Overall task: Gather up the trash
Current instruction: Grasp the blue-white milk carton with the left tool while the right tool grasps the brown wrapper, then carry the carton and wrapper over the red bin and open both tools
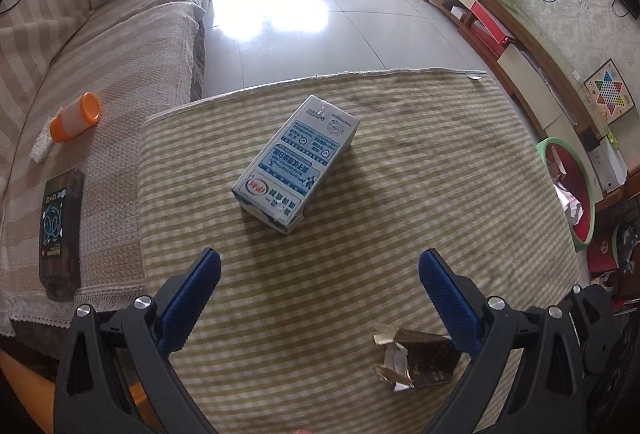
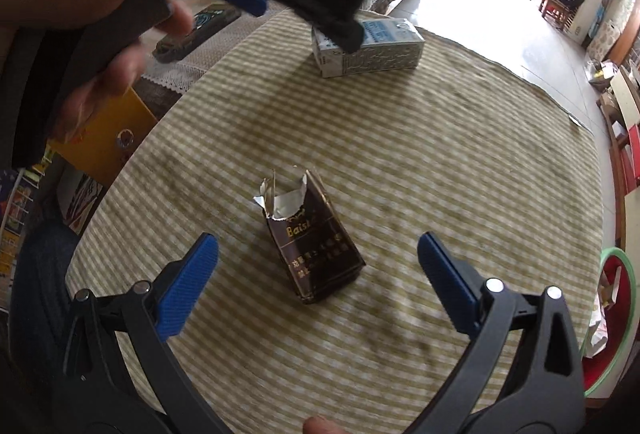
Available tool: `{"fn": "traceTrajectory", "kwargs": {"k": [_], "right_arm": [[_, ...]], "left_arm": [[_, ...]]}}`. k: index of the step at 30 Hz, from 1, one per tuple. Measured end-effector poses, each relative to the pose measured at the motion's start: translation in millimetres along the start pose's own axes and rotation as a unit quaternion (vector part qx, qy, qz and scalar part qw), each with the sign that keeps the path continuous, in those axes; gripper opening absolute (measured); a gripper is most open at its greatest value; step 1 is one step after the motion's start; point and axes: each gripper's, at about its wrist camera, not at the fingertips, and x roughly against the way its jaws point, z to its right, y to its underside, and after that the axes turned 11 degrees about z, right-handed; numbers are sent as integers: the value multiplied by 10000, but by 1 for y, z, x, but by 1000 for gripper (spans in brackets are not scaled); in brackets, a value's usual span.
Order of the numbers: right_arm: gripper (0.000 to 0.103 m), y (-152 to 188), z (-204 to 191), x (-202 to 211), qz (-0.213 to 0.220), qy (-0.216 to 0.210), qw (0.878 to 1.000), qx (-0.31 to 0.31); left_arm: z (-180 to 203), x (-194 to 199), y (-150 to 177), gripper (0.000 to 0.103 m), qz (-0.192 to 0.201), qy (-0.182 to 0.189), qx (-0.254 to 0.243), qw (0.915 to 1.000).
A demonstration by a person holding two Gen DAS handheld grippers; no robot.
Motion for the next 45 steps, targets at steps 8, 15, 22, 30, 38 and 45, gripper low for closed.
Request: {"fn": "traceTrajectory", "kwargs": {"k": [8,15,22,30,38,45], "right_arm": [[97,2,-15,-23,-77,-105,9992,367],[73,7,-9,-38,-294,-203,9991,214],[51,7,-4,-38,-295,-131,9992,251],[43,10,6,-19,-240,-142,9996,50],[42,15,20,23,54,-16,9998,-214],[42,18,49,75,447,256,9971,-561]], "left_arm": [[-7,-64,-27,95,-421,-214,-484,9977],[-8,-90,-31,93,-684,-140,-883,9936],[-9,-98,-31,62,-773,-107,-966,9923],[0,-73,-23,51,-535,-224,-875,9945],[20,-29,-10,51,-230,-208,-831,9961],[49,13,-3,51,50,-162,-790,9967]]}}
